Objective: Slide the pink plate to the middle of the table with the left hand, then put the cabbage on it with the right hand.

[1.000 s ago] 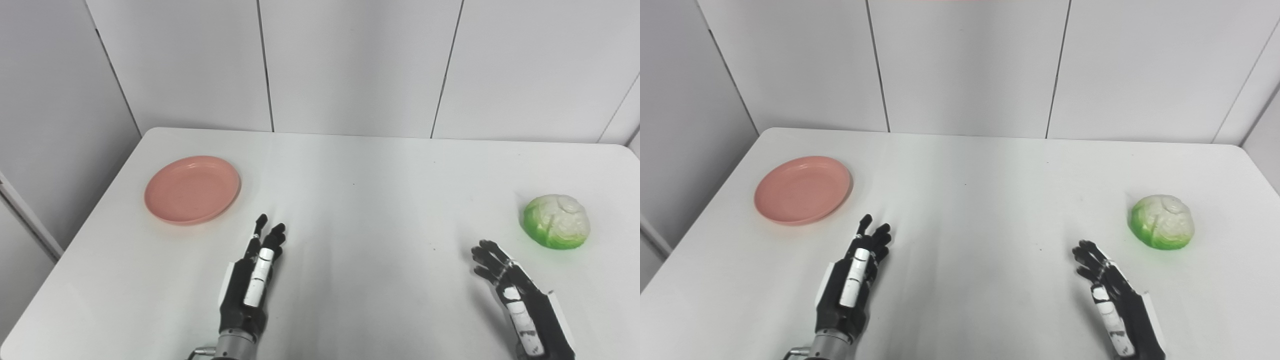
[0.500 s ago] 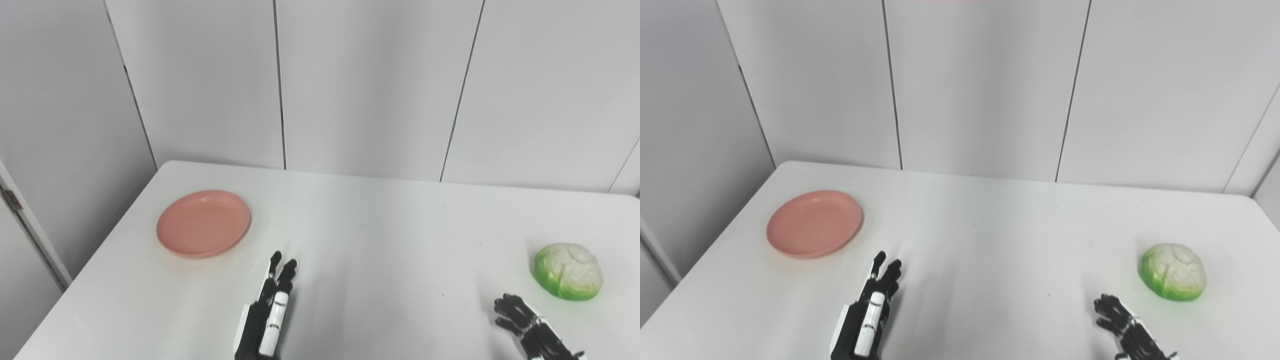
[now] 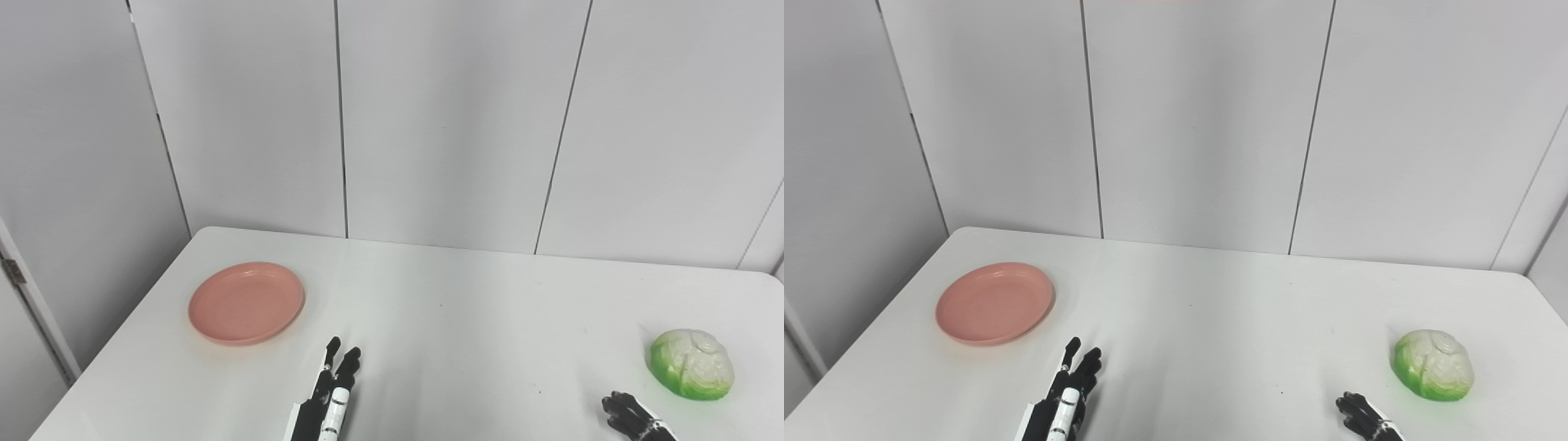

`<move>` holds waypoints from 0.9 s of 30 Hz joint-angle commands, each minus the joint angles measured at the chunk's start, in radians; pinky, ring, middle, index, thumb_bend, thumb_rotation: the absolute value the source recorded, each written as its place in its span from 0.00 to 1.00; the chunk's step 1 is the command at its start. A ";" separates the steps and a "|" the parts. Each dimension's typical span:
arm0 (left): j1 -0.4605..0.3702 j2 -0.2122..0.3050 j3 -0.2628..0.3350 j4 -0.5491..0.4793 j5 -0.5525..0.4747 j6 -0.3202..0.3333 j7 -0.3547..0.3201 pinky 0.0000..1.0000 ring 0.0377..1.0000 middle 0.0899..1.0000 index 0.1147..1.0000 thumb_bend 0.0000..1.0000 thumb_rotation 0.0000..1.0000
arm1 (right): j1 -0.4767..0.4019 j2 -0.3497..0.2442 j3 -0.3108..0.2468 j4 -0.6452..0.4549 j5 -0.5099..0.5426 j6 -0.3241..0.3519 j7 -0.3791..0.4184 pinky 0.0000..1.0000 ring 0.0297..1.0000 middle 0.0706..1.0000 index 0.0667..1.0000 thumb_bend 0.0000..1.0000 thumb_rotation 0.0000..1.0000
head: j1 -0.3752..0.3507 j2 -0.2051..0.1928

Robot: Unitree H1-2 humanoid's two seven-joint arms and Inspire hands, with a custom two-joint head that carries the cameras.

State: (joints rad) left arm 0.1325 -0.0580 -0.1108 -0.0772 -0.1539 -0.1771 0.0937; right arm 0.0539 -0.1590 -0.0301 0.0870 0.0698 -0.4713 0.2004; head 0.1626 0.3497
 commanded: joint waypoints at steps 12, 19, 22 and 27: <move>-0.071 0.018 0.059 -0.068 0.093 -0.147 -0.015 0.77 0.80 0.82 0.94 0.74 0.78 | -0.025 0.041 0.027 0.071 -0.046 0.002 -0.029 0.82 0.83 0.78 0.78 0.39 0.88 | -0.027 -0.032; -0.186 0.030 0.136 -0.149 0.082 -0.047 -0.008 0.73 0.76 0.79 0.93 0.74 0.75 | -0.027 0.048 0.042 0.077 -0.058 0.002 -0.040 0.80 0.82 0.78 0.77 0.36 0.85 | -0.048 -0.044; -0.233 0.043 0.161 -0.155 0.090 -0.026 -0.004 0.75 0.76 0.79 0.94 0.72 0.75 | -0.029 0.048 0.043 0.079 -0.057 0.002 -0.042 0.76 0.79 0.77 0.76 0.37 0.84 | -0.044 -0.044; -0.313 0.082 0.200 -0.120 0.082 0.004 -0.014 0.78 0.79 0.81 0.94 0.70 0.76 | -0.030 0.049 0.046 0.084 -0.061 0.002 -0.051 0.75 0.79 0.77 0.75 0.40 0.83 | -0.039 -0.045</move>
State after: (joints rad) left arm -0.1173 -0.0037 0.0816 -0.1936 -0.0682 -0.1725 0.0847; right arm 0.0420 -0.1428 -0.0158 0.1047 0.0198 -0.4807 0.1431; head 0.1227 0.3037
